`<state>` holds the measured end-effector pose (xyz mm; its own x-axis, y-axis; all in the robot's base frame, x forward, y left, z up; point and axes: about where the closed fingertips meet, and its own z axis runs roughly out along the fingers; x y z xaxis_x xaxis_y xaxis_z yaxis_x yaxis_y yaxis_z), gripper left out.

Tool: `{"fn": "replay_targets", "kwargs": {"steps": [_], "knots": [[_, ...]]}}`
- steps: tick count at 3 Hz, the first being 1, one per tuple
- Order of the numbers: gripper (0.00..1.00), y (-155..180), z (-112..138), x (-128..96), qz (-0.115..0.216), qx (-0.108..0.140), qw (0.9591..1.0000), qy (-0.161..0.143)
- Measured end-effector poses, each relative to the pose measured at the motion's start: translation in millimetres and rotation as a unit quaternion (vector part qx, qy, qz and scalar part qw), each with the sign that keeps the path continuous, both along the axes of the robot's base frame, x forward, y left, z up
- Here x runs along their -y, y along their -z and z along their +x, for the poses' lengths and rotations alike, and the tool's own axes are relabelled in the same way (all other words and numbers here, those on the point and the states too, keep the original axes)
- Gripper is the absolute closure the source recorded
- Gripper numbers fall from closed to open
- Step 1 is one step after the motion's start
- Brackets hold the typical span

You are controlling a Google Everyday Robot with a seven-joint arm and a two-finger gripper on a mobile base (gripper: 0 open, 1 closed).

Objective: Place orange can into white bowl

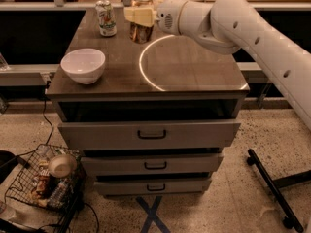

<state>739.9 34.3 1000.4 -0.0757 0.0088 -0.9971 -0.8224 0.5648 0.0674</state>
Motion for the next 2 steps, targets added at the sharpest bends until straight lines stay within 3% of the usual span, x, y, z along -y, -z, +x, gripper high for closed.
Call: {"fn": "replay_targets", "kwargs": {"steps": [1, 2], "knots": [[1.0, 2, -24, -40, 0.025, 0.002, 0.9991, -0.033], [1.0, 6, -41, -68, 0.02, 0.017, 0.9981, -0.055]]}}
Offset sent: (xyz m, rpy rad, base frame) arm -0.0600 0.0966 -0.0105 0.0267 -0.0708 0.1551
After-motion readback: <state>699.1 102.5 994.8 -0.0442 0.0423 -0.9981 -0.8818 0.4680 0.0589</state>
